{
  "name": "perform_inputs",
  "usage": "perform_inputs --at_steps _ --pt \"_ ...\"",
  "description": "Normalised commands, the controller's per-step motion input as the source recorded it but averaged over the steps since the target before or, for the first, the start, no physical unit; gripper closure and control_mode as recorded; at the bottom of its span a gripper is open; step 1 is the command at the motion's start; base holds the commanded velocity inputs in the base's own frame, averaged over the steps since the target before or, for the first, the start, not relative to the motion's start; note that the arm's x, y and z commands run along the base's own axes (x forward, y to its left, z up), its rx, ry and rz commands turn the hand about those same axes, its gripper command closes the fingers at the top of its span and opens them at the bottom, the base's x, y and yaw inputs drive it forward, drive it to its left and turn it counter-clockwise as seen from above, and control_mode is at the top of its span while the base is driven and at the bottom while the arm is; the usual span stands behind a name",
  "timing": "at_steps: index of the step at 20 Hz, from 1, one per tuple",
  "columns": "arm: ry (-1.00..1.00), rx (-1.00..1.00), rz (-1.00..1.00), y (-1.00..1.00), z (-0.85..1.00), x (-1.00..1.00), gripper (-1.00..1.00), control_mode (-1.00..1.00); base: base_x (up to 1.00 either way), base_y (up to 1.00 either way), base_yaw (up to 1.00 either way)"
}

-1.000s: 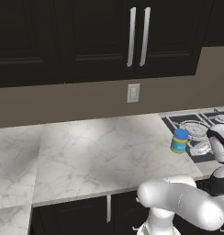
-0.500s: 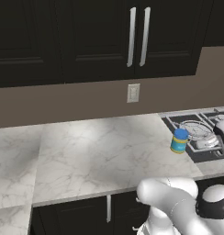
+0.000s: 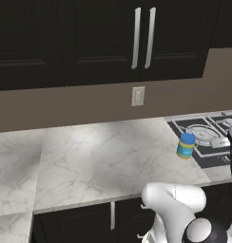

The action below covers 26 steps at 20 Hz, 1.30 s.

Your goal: Take 2 condiments from the cabinet and move them on the counter near the stove.Make sure the condiments are lined up with each other, next to each other.

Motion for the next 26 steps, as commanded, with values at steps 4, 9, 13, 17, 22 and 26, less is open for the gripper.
perform_inputs --at_steps 4,9,13,17,22,26 --pt "0.0 0.0 -0.23 0.51 0.77 -0.46 -1.0 -1.0 0.0 0.0 0.0" --pt "0.0 -0.02 -0.16 0.68 0.91 -0.29 -1.0 -1.0 0.0 0.0 0.0" --pt "0.0 -0.04 -0.13 0.68 0.85 -0.35 -1.0 -1.0 0.0 0.0 0.0" --pt "0.0 -0.02 -0.15 0.61 0.69 -0.27 -1.0 -1.0 0.0 0.0 0.0" --pt "0.02 0.0 -0.14 0.54 0.4 -0.1 -1.0 -1.0 0.0 0.0 0.0" --pt "0.01 0.0 -0.06 0.42 0.1 0.0 -1.0 -1.0 0.0 0.0 0.0"
